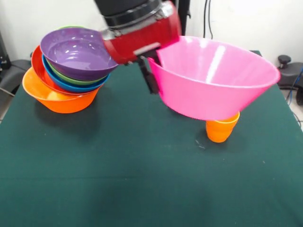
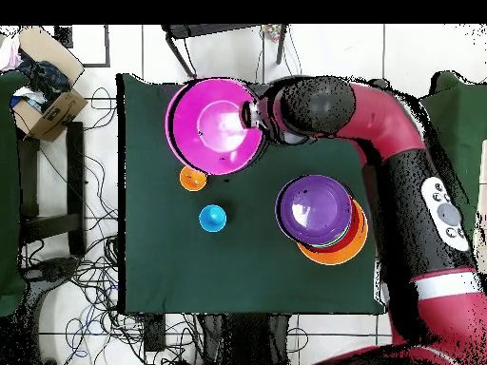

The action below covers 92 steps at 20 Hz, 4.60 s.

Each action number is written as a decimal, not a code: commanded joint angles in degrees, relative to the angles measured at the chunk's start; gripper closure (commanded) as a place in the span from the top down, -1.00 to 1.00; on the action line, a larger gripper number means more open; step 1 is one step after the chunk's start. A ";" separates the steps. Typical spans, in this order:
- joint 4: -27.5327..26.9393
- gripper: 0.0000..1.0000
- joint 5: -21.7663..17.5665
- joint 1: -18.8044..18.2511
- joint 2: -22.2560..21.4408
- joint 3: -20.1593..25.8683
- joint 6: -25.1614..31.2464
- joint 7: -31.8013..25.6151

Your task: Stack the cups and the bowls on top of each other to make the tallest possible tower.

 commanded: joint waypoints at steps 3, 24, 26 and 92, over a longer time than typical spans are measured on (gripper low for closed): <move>6.24 -1.00 -7.16 -5.68 0.30 4.72 6.52 -26.76; 5.29 -1.00 -4.24 -8.08 -5.00 10.07 17.21 -23.27; 5.31 -1.00 -4.42 -8.67 -4.93 10.37 17.70 -23.88; 16.13 -1.00 -20.91 -24.95 0.28 14.92 12.13 -36.51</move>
